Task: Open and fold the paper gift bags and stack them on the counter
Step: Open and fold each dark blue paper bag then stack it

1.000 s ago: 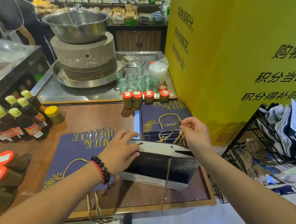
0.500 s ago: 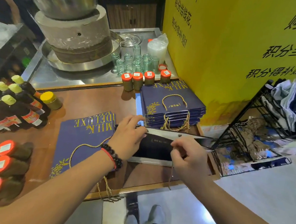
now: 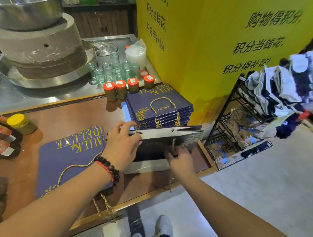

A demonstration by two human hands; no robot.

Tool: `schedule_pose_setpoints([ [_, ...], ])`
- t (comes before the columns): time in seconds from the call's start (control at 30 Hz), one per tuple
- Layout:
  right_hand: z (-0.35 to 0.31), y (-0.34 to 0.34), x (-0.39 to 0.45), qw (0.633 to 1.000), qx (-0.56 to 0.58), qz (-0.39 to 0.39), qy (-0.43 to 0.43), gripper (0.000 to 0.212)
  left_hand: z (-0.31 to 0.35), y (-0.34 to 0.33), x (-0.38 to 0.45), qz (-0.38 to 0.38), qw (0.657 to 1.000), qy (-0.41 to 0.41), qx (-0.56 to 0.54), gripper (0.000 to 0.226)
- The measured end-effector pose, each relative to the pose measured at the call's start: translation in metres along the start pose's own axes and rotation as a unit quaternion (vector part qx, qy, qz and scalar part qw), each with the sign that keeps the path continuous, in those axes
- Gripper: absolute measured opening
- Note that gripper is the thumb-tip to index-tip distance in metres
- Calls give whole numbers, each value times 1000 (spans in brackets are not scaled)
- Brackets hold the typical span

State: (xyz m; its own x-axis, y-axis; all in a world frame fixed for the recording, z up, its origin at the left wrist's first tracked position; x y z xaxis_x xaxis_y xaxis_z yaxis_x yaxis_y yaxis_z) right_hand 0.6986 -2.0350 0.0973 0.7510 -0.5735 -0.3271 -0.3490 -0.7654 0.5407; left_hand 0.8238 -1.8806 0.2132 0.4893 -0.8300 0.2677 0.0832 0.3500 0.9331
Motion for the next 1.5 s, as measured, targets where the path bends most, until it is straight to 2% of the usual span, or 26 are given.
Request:
schedule_pose_setpoints([
  [0.13,20,4,-1,998,33,27,-57,20,-1,0,-4,9,1000,-2,4,11],
  [0.27,38,-5,3,997,0,-3,-83,23,-3,-3,-8,17,1000,18,7,9],
  [0.5,133,18,-41,984,-53,18,-172,21,-12,8,-12,53,996,57,33,10],
  [0.63,172,28,-63,970,-47,-1,-240,23,-11,7,-11,37,996,44,71,12],
  [0.73,179,28,-70,963,-84,-41,-254,25,-11,6,-8,19,995,39,94,14],
  [0.9,188,31,-81,954,-102,-51,-276,16,-15,3,-3,-13,994,49,97,10],
  [1.03,178,25,-85,953,-29,-39,-300,15,-12,3,-1,-35,992,60,106,9],
  [1.17,149,3,-78,935,216,-14,-280,10,-7,4,0,-51,991,65,108,14],
  [1.23,123,-16,-71,911,317,-38,-260,6,-6,2,-1,-67,989,69,108,17],
  [1.3,90,-35,-66,877,409,-78,-237,11,-5,2,-2,-75,989,73,105,20],
  [1.4,34,-52,-64,833,502,-140,-186,18,-5,4,-3,-88,989,75,94,22],
  [1.5,-7,-56,-62,804,557,-155,-138,19,-4,5,-5,-99,988,69,93,17],
])
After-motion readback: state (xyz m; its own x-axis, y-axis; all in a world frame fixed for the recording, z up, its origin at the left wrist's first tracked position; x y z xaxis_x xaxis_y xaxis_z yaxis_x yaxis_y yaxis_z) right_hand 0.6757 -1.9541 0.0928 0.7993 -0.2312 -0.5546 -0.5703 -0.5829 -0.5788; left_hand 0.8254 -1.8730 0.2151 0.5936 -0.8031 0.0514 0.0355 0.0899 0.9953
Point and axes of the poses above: each hand's wrist, its own x-axis towards the middle knuckle, its own y-axis out of the back of the hand, z = x × y, the point moved 8 cm from there along x, towards the middle knuckle, and after that the axes turned 11 degrees about -z, right-handed, at the moved point
